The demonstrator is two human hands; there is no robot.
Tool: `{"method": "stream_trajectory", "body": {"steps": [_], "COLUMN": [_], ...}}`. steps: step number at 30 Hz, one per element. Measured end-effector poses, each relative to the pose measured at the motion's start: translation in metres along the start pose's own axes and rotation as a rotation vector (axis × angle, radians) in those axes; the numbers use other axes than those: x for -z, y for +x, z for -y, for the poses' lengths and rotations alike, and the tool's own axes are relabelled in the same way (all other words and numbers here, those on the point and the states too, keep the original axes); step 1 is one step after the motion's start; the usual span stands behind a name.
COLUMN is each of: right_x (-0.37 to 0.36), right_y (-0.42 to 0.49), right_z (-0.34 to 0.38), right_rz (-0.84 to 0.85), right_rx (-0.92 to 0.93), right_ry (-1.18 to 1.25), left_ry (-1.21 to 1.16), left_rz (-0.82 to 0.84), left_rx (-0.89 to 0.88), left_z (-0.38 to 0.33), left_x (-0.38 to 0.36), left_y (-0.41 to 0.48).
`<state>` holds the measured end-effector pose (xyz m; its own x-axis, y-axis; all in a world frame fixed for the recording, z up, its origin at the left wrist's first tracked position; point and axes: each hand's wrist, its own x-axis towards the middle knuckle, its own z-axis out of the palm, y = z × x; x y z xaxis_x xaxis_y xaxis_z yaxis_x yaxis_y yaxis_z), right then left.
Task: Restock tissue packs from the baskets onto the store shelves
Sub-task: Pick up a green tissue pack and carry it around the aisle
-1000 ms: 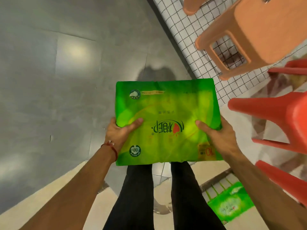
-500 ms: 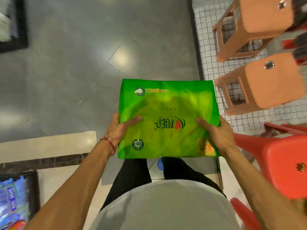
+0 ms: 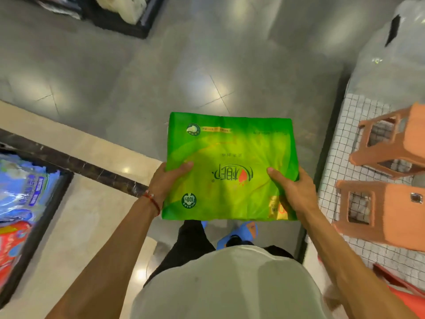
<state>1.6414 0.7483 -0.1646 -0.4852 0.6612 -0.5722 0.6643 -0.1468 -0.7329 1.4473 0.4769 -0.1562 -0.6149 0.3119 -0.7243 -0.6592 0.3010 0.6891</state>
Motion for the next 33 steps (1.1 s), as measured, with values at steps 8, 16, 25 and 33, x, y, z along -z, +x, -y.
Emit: {"method": "stream_trajectory", "body": {"steps": [8,16,25,33], "right_x": [-0.136,-0.265,-0.395,-0.515], "right_y": [0.005,0.026,0.110,0.204], "right_z": [0.109,0.212,0.340,0.476], "right_rz": [0.122,0.248,0.443,0.610], "right_rx": [0.126,0.254,0.369,0.432], "right_ry": [-0.144,-0.167,-0.273,-0.393], "left_ry": [-0.211,-0.400,-0.605,-0.750], "left_rz": [-0.083,-0.142,-0.308,-0.516], "left_rx": [-0.060,-0.123,-0.137,-0.148], "left_z": [-0.038,-0.090,-0.152,-0.245], "left_x": [0.143,0.265,0.353,0.402], "left_y": [0.008,0.038,0.110,0.174]}}
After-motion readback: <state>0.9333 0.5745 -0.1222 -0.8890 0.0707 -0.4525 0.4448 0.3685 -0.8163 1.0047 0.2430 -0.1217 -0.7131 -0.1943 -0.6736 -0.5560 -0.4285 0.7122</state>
